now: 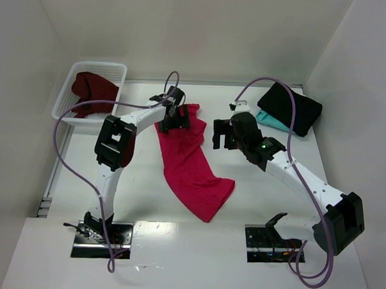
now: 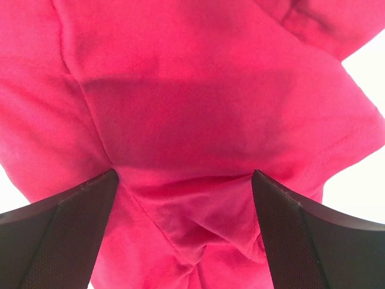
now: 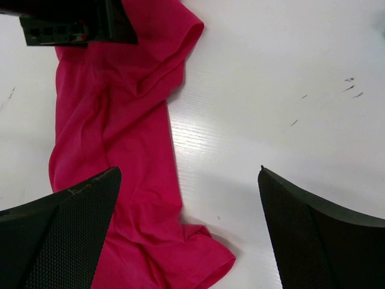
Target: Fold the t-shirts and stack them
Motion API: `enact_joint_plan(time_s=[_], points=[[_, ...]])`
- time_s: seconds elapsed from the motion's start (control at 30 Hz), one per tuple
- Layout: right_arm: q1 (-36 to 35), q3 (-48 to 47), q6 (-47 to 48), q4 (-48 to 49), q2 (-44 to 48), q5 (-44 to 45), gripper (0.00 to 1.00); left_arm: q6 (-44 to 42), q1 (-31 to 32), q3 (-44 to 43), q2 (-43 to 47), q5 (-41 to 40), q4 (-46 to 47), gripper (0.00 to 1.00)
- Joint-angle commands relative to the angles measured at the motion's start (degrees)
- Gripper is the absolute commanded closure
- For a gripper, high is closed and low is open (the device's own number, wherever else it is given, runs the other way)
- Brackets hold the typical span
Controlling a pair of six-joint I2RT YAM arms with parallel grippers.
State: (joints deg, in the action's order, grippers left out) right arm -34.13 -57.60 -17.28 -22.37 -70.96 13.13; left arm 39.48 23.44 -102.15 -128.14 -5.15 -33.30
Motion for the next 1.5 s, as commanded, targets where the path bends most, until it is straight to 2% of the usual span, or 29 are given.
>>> enact_joint_plan(time_s=[0.0, 0.27, 0.3, 0.4, 0.43, 0.53, 0.57, 0.63, 0.7, 0.8, 0.87, 1.0, 1.1, 1.3, 1.47], points=[[0.2, 0.2, 0.2, 1.5, 0.8, 0.1, 0.00, 0.9, -0.4, -3.0, -6.7, -0.4, -1.6, 0.00], [0.2, -0.3, 0.8, 2.1, -0.8, -1.1, 0.00, -2.2, -2.1, -21.3, -18.2, 1.4, -7.8, 0.00], [0.2, -0.3, 0.8, 2.2, -0.8, -1.1, 0.00, -3.0, -2.1, -27.5, -21.1, 1.5, -9.0, 0.00], [0.2, -0.3, 0.2, 2.2, -2.2, -2.5, 0.00, -3.8, -2.1, -38.7, -25.7, 2.1, -14.1, 0.00], [0.2, -0.3, 0.2, 2.2, -2.2, -3.2, 0.00, -3.8, -2.7, -47.5, -29.3, 2.1, -15.6, 0.00], [0.2, -0.3, -0.5, 2.2, -2.8, -5.4, 0.00, -3.8, -3.2, -64.7, -38.7, 4.8, -23.1, 0.00], [0.2, -0.3, -0.5, 2.7, -2.8, -5.9, 0.00, -3.3, -3.7, -77.0, -41.2, 5.4, -27.0, 0.00], [0.2, 0.2, -0.5, 2.7, -2.3, -6.8, 0.00, -3.3, -4.5, -71.6, -39.8, 6.9, -24.8, 0.00], [0.2, 0.2, -0.5, 2.7, -2.3, -6.8, 0.00, -4.2, -4.5, -69.9, -39.0, 4.1, -25.3, 0.00], [0.2, 0.2, -0.5, 2.7, -2.3, -7.3, 0.00, -5.6, -4.5, -77.3, -38.1, 2.6, -28.8, 0.00], [0.2, 0.2, 0.1, 3.3, -2.3, -9.4, 0.00, -6.3, -3.9, -77.1, -37.0, -0.4, -30.9, 0.00], [-2.4, 0.1, 1.5, 4.0, -3.8, -9.4, 0.00, -9.3, -1.8, -77.7, -25.7, -5.8, -33.4, 0.00], [-6.1, -1.6, 2.2, 2.4, -8.4, -8.9, 0.00, -10.7, -1.3, -77.7, -17.0, -8.1, -35.1, 0.00], [-13.6, -2.8, -0.4, 0.1, -16.3, -3.5, 0.00, -12.9, -0.7, -67.9, 1.7, -10.9, -35.6, 0.00], [-17.5, -3.3, -5.0, -2.8, -20.4, -0.5, 0.00, -12.9, 0.5, -59.1, 11.0, -14.9, -36.1, 0.00]])
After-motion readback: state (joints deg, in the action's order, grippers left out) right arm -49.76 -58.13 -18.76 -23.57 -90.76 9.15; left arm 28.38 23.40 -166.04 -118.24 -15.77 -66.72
